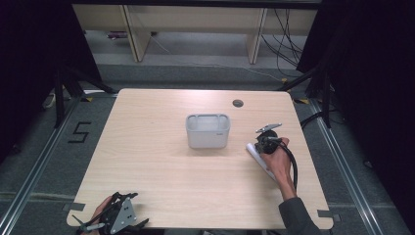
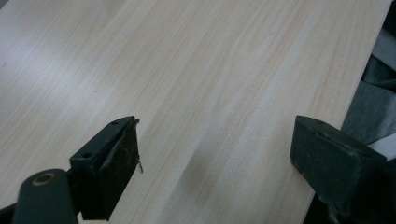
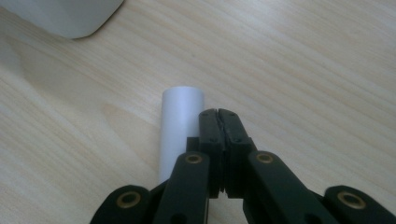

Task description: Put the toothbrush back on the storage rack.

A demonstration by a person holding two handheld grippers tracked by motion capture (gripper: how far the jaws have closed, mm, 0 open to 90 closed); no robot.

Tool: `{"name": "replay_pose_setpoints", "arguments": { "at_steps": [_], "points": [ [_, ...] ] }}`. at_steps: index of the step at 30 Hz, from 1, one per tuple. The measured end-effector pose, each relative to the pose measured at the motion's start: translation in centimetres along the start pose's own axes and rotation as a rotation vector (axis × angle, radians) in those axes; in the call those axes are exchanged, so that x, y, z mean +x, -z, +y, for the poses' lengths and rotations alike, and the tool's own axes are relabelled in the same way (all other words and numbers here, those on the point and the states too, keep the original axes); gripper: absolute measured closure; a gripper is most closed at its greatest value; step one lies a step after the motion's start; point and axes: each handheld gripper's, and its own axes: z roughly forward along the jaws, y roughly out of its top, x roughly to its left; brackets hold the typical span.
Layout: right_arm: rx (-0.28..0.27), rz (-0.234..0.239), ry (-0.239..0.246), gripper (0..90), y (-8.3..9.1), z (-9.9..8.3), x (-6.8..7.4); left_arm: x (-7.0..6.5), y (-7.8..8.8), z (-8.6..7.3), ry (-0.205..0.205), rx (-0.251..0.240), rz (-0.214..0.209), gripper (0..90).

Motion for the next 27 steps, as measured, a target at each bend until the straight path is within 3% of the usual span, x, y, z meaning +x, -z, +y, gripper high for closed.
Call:
{"name": "replay_pose_setpoints", "arguments": {
  "at_steps": [8,21,27],
  "points": [
    [0.015,0.018,0.029,89.0,-0.5,0.3,0.8,0.0,0.0,0.0,-0.002,-0.003,0.0,15.1],
    [0.05,0.048,0.087,88.2,-0.8,0.9,3.8,-0.1,0.0,0.0,0.006,-0.013,0.027,15.1],
    [0.078,0.062,0.119,88.1,-0.8,1.0,5.2,0.0,0.1,0.0,0.005,-0.009,0.015,15.0]
  ]
}}
